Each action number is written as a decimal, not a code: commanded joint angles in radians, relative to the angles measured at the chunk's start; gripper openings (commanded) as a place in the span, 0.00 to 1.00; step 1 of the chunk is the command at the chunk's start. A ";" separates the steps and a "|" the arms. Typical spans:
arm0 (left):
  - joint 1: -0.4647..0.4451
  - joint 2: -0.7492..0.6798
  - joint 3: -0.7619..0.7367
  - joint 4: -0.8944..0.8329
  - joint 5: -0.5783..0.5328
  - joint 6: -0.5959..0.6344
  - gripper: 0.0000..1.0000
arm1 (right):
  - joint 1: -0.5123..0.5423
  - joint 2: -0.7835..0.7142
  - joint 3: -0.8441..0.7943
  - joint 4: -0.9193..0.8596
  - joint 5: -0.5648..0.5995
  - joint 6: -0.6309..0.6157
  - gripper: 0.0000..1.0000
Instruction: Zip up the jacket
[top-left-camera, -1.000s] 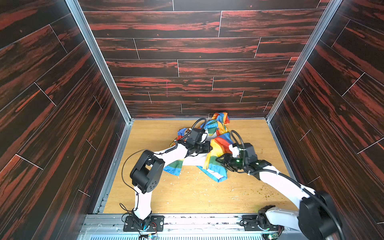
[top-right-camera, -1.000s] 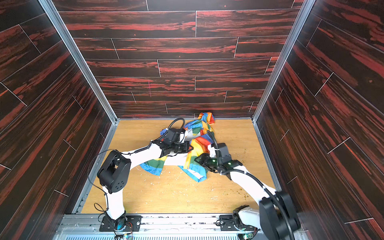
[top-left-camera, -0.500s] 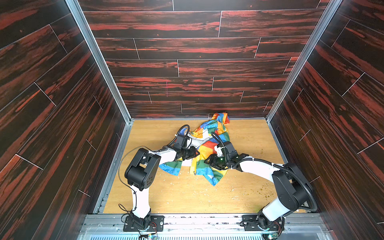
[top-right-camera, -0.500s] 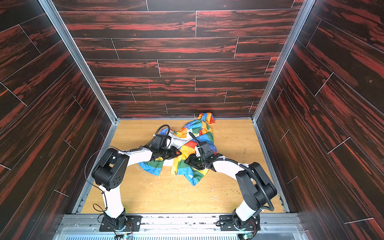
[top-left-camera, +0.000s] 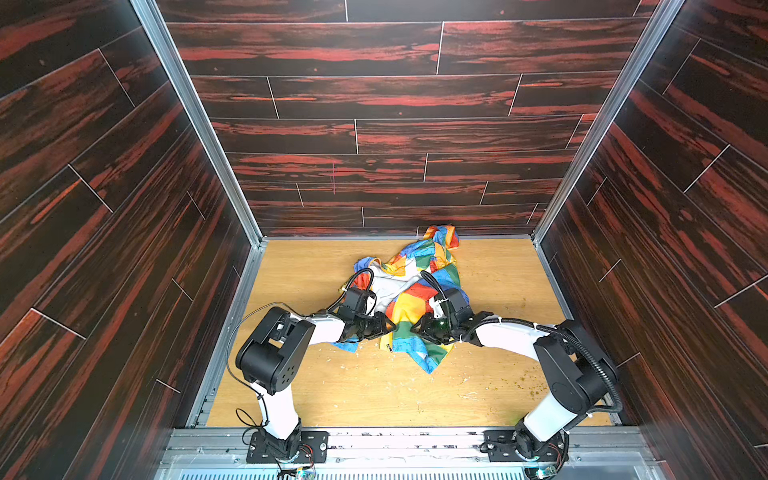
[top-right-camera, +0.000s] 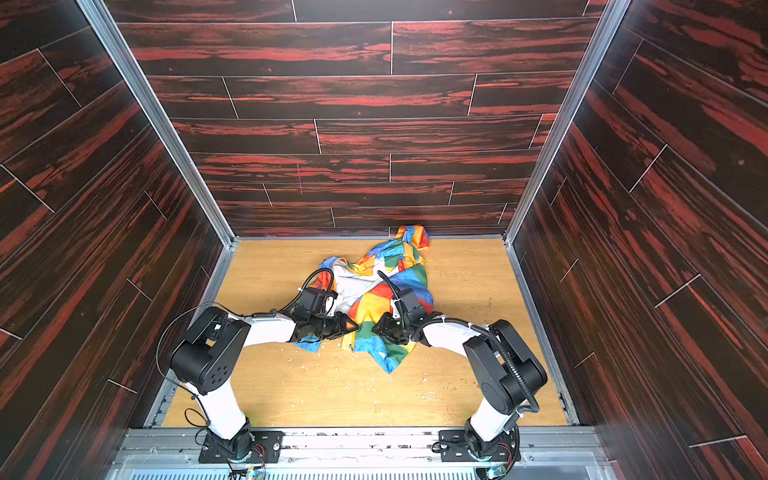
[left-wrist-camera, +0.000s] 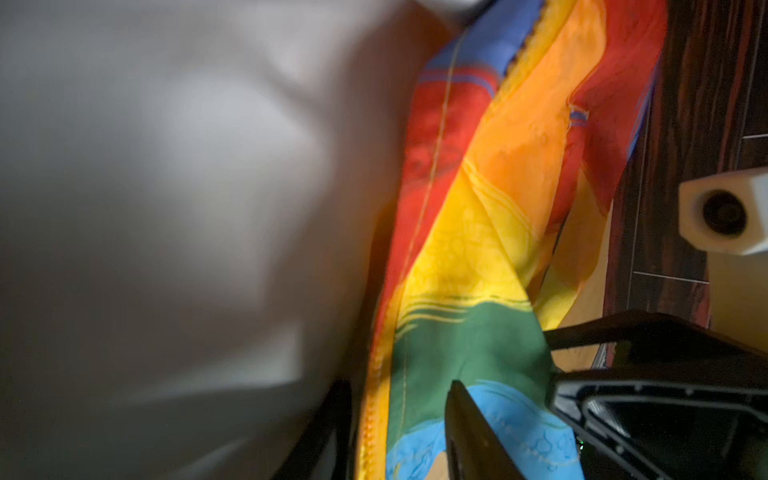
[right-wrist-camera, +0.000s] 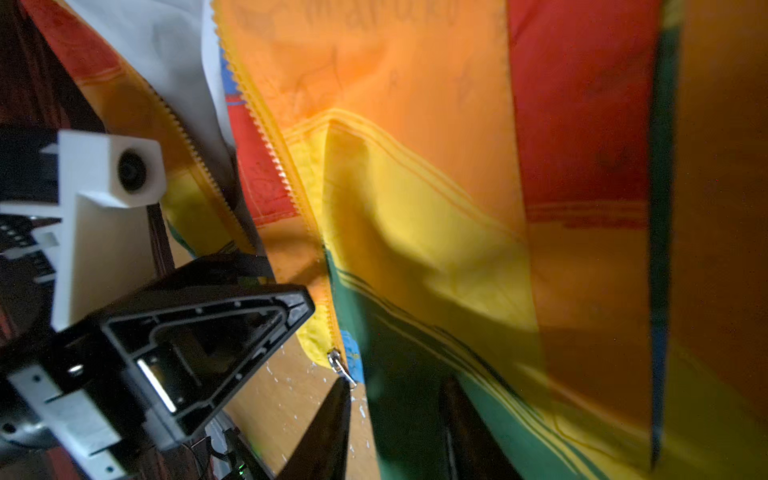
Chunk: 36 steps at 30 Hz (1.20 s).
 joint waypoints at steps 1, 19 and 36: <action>-0.029 -0.032 -0.015 -0.050 0.000 0.037 0.42 | 0.006 0.003 -0.011 0.012 0.022 0.014 0.38; -0.096 0.048 -0.002 0.104 0.063 -0.080 0.00 | 0.000 -0.163 -0.101 0.017 0.048 0.036 0.37; -0.097 -0.183 0.227 -0.310 0.035 -0.011 0.00 | 0.139 -0.371 -0.293 0.476 -0.056 0.415 0.71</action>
